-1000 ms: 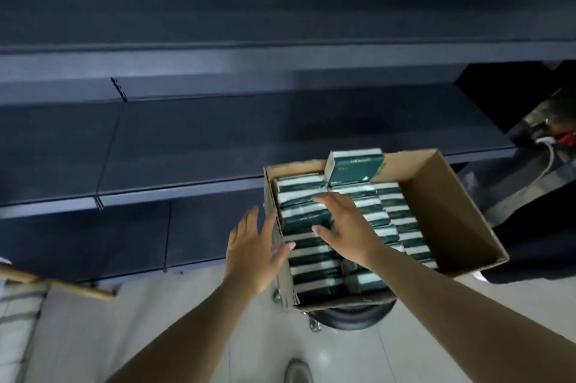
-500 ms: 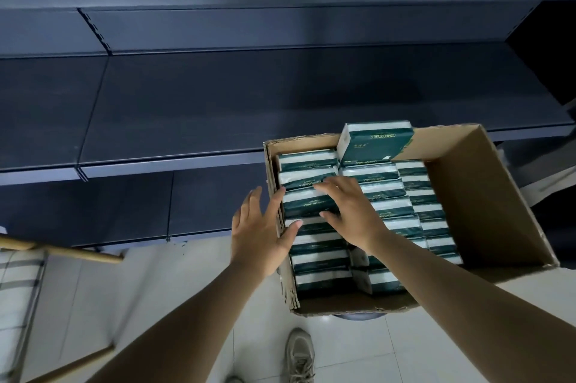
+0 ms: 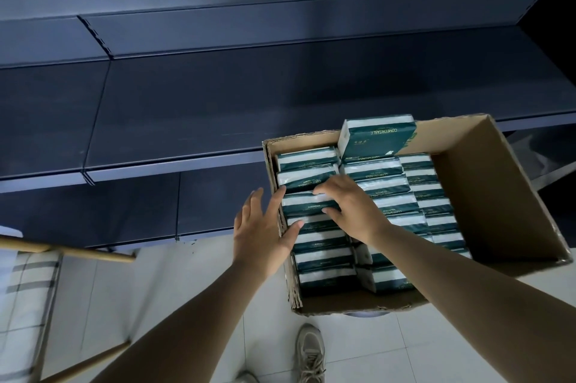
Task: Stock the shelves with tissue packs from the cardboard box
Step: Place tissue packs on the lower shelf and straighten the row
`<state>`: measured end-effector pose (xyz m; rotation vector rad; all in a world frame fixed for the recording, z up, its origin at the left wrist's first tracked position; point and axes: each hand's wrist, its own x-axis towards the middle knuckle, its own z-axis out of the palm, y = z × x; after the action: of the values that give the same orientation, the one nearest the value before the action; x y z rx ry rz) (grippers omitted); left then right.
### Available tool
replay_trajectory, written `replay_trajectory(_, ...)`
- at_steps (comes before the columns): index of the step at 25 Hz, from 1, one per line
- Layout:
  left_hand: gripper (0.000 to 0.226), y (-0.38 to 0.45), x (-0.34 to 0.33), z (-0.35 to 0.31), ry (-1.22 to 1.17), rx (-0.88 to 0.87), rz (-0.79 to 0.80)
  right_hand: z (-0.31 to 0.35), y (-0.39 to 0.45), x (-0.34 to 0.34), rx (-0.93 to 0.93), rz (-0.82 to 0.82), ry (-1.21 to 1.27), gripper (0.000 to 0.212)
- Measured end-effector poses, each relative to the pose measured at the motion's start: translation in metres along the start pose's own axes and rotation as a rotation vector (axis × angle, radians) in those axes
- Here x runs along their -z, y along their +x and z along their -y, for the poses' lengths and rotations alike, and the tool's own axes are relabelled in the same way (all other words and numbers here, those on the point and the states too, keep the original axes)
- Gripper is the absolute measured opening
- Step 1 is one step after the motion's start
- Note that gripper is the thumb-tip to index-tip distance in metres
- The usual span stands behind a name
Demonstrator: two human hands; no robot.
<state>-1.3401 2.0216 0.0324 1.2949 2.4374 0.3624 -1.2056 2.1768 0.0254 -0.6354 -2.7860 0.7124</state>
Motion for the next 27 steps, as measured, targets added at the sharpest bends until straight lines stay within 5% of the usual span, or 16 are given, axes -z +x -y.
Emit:
replay_trajectory(12, 0.099, -0.004, 0.057, -0.017, 0.222, -0.09, -0.029, 0.041, -0.02, 0.085, -0.16, -0.062, 0.195, 0.029)
replay_trajectory(23, 0.102, -0.013, 0.25, -0.137, 0.17, -0.39, -0.385, 0.135, -0.041, 0.301, -0.03, -0.282, -0.01, 0.029)
replay_trajectory(27, 0.102, -0.004, 0.329, -0.192, 0.181, -0.469, -0.637, 0.158, -0.03, 0.402, 0.077, -0.386, -0.086, 0.028)
